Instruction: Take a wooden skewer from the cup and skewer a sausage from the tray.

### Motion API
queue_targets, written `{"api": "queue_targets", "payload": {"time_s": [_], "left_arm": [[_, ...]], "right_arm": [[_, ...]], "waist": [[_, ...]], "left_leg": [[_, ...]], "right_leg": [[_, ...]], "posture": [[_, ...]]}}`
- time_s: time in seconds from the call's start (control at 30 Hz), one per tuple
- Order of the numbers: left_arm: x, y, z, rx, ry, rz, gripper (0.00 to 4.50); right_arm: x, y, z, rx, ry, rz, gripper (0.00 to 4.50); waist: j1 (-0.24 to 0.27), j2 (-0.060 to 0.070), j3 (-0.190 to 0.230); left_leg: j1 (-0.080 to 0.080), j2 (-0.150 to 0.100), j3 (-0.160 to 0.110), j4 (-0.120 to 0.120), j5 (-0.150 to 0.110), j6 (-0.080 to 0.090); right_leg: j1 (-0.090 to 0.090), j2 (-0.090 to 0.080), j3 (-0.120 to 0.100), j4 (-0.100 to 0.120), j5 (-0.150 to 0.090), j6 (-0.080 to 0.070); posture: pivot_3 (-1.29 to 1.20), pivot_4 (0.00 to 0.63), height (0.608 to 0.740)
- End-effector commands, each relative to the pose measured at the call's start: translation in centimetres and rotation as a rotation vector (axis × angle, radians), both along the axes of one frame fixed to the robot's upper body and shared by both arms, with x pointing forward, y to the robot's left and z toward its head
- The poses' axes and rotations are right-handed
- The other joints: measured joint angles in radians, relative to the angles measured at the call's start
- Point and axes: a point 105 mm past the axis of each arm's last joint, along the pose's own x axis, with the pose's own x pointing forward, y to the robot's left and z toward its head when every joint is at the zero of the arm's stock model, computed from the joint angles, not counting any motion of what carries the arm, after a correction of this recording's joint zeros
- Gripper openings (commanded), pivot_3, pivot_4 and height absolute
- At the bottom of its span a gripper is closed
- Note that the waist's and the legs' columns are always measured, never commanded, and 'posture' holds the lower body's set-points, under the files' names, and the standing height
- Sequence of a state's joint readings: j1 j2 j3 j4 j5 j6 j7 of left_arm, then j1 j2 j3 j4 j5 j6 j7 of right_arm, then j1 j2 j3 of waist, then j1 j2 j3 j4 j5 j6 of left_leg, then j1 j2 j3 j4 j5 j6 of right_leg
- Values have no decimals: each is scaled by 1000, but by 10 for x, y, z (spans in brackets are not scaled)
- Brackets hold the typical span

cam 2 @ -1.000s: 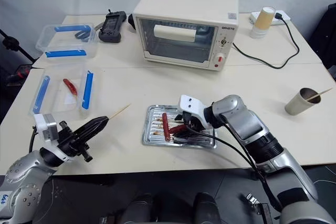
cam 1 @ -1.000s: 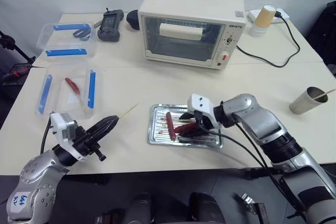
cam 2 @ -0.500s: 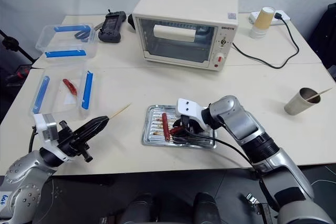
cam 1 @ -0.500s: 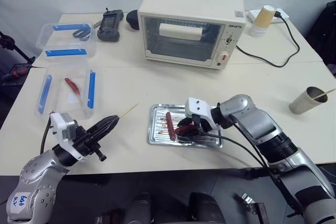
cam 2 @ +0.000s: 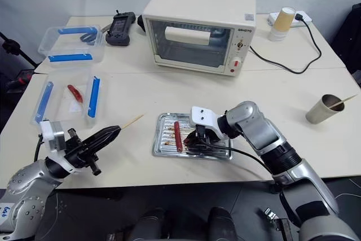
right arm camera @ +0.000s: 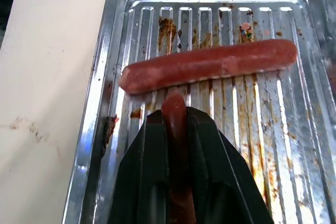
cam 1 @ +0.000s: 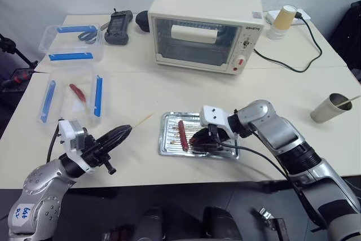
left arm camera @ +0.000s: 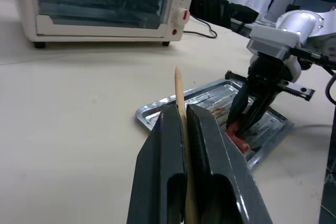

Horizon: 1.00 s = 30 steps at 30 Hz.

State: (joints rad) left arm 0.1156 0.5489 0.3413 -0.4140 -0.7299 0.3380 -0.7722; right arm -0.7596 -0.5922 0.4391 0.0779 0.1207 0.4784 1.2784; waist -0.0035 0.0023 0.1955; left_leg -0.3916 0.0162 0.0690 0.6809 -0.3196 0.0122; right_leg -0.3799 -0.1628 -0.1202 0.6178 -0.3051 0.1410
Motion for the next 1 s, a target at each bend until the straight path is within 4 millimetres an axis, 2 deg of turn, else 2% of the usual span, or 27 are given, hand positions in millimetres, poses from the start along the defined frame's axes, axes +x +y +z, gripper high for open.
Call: {"api": "queue_targets", "payload": {"time_s": [0.03,0.13,0.37,0.53,1.0], "left_arm": [[-3,-8,1,60,-16,-69,0],[-10,-17,-5,115,5,-157,0],[-14,-35,-13,156,23,-285,0],[-13,-46,-14,157,26,-338,0],[-12,-52,-15,149,30,-359,0]], "right_arm": [[-4,-3,24,55,-49,31,380],[-12,-3,41,98,-30,55,380],[-30,6,53,143,15,130,380],[-34,11,56,149,22,143,380],[-33,15,55,140,34,138,380]], "waist": [[0,0,0],[0,0,0],[0,0,0],[1,0,0],[1,0,0]], "left_leg": [[0,0,0,0,0,0],[0,0,0,0,0,0],[0,0,0,-1,0,0],[0,0,0,-1,0,0],[0,0,0,-1,0,0]], "right_leg": [[0,0,0,0,0,0],[0,0,0,0,0,0],[0,0,0,-1,0,0],[0,0,0,-1,0,0],[0,0,0,-1,0,0]], "posture": [[0,150,740],[0,150,740],[0,150,740],[0,150,740],[0,150,740]]}}
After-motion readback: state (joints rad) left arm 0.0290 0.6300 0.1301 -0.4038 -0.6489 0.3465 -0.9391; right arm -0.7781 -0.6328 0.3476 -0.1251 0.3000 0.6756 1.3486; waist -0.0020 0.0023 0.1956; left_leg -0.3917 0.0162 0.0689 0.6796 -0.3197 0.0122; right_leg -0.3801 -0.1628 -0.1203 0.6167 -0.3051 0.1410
